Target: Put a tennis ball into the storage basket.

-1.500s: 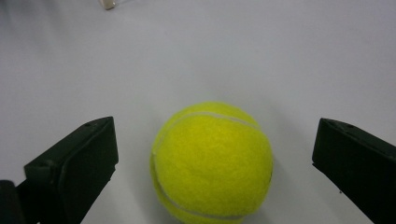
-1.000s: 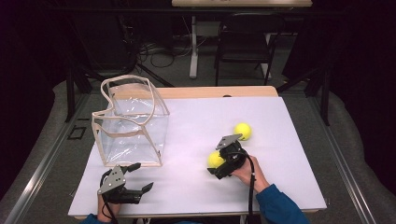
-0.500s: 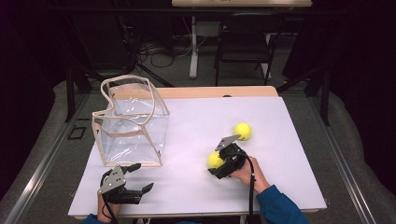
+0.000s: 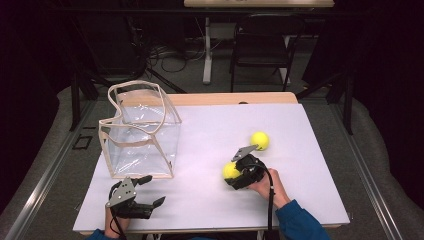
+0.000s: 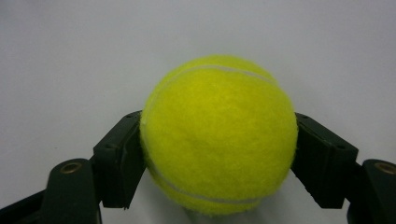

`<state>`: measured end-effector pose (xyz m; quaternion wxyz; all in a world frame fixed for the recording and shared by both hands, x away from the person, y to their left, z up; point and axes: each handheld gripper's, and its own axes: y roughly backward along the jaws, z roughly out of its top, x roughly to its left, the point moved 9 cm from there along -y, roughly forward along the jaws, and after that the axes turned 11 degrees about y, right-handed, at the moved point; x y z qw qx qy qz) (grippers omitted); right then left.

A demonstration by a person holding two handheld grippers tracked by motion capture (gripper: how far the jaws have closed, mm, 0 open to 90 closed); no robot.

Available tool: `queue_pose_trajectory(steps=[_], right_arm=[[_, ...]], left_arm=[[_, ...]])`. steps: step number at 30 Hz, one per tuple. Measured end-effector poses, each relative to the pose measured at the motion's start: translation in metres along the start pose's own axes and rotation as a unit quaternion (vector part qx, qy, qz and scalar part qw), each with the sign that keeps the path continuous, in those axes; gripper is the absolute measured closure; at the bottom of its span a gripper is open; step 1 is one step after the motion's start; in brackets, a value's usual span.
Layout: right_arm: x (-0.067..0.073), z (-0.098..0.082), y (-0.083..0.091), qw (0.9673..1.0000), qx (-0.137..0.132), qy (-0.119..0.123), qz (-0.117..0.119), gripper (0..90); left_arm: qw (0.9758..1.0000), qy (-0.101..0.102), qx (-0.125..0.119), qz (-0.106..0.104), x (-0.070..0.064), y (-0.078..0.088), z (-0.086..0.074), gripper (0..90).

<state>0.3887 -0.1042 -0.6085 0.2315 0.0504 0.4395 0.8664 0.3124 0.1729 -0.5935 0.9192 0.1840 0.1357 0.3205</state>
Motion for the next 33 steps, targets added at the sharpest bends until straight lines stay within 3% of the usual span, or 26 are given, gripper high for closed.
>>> queue_pose_trajectory(steps=[11, 33], right_arm=[[0.001, 0.002, 0.002, 0.9998, -0.017, 0.0, -0.005, 25.6], [0.001, 0.02, 0.023, 0.9979, -0.059, 0.013, -0.023, 25.7]], left_arm=[[1.0, 0.0, -0.001, 0.003, 0.0, 0.001, 0.0, 16.2], [0.9999, 0.006, -0.01, -0.001, 0.001, 0.002, 0.001, 16.2]])
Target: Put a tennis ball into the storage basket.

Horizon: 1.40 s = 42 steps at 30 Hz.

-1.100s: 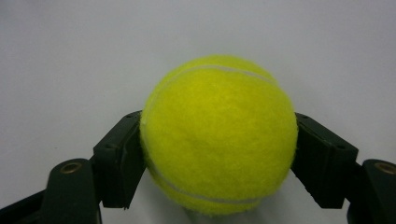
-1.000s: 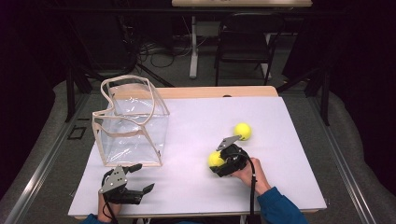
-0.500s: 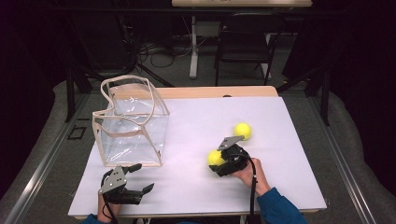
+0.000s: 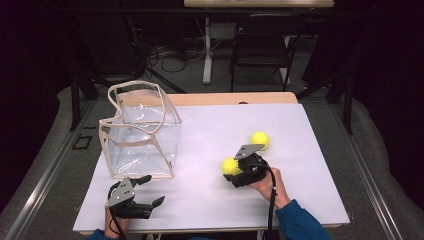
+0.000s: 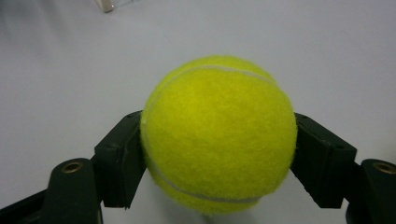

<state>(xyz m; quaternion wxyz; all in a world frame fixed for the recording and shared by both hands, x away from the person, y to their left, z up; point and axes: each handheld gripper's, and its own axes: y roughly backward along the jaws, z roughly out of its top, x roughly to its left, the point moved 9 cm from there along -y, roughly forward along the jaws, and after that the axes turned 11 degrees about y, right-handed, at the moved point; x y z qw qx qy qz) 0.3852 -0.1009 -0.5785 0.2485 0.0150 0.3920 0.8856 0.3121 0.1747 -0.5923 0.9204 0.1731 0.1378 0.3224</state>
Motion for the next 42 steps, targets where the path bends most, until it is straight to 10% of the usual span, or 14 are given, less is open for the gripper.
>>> queue_pose_trajectory(steps=[42], right_arm=[[-0.012, 0.043, 0.025, 0.9966, -0.076, 0.015, -0.03, 25.9]], left_arm=[[1.0, -0.005, -0.008, 0.003, 0.0, 0.001, 0.002, 16.2]])
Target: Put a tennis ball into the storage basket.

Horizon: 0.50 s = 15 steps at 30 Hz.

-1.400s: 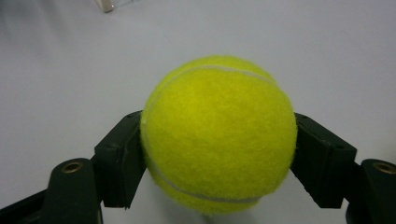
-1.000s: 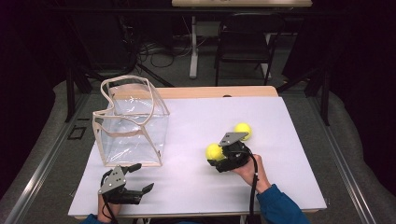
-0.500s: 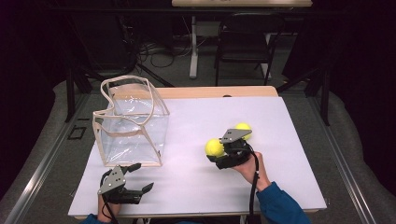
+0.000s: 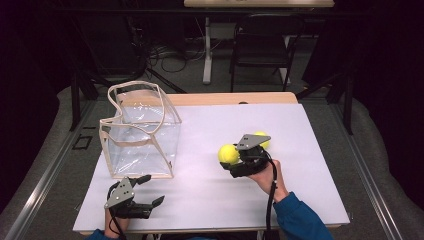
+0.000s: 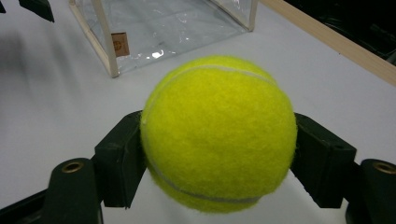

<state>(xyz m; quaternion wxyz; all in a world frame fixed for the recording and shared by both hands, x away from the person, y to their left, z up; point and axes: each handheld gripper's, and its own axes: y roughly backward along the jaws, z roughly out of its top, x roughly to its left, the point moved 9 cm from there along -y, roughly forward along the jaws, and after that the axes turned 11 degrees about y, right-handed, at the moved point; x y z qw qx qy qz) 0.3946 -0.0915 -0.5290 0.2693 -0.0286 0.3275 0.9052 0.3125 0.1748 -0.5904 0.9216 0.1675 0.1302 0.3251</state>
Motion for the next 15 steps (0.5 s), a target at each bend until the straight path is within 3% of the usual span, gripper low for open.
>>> queue_pose_trajectory(steps=[15], right_arm=[[-0.007, 0.015, 0.003, 0.9998, -0.018, 0.002, -0.005, 26.0]], left_arm=[[1.0, -0.003, -0.001, -0.001, -0.001, 0.0, 0.0, 16.2]])
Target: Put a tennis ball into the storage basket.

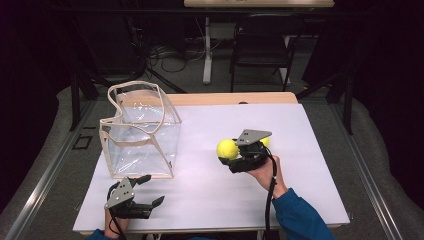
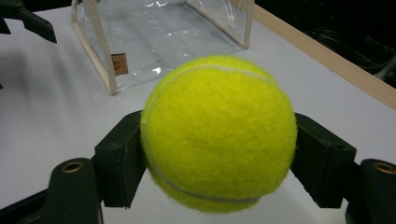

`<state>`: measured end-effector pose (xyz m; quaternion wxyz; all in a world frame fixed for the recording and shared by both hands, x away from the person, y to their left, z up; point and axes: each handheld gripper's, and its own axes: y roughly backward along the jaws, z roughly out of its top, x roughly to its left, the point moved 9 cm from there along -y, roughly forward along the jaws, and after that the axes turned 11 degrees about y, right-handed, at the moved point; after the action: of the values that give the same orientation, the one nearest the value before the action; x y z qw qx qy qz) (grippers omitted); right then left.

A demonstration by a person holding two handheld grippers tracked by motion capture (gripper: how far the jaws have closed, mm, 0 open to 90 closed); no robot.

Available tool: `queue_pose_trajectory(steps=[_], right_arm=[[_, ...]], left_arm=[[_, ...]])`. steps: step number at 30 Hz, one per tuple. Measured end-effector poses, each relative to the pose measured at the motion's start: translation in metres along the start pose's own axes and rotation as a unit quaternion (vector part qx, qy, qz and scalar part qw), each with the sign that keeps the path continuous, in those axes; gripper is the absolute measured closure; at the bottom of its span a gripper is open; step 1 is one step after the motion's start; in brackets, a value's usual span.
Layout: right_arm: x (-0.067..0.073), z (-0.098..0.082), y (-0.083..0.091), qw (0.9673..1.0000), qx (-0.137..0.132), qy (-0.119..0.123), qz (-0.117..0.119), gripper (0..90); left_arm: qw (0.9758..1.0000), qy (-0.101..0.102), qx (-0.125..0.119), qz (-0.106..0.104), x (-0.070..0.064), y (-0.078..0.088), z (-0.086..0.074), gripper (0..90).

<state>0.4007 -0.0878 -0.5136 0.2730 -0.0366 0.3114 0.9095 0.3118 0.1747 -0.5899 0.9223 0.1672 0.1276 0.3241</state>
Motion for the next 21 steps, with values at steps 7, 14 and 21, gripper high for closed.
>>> queue_pose_trajectory(steps=[7, 14, 21], right_arm=[[-0.001, 0.002, -0.001, 1.0, -0.003, 0.0, -0.001, 26.0], [-0.006, 0.013, -0.004, 0.9999, -0.015, 0.001, -0.002, 26.0], [-0.008, 0.019, -0.007, 0.9998, -0.018, 0.003, -0.001, 26.0]], left_arm=[[1.0, 0.0, 0.001, -0.001, 0.0, 0.0, 0.0, 16.2], [1.0, -0.002, 0.0, 0.0, 0.0, 0.0, 0.0, 16.2], [1.0, -0.002, -0.001, 0.0, 0.0, 0.0, 0.0, 16.2]])
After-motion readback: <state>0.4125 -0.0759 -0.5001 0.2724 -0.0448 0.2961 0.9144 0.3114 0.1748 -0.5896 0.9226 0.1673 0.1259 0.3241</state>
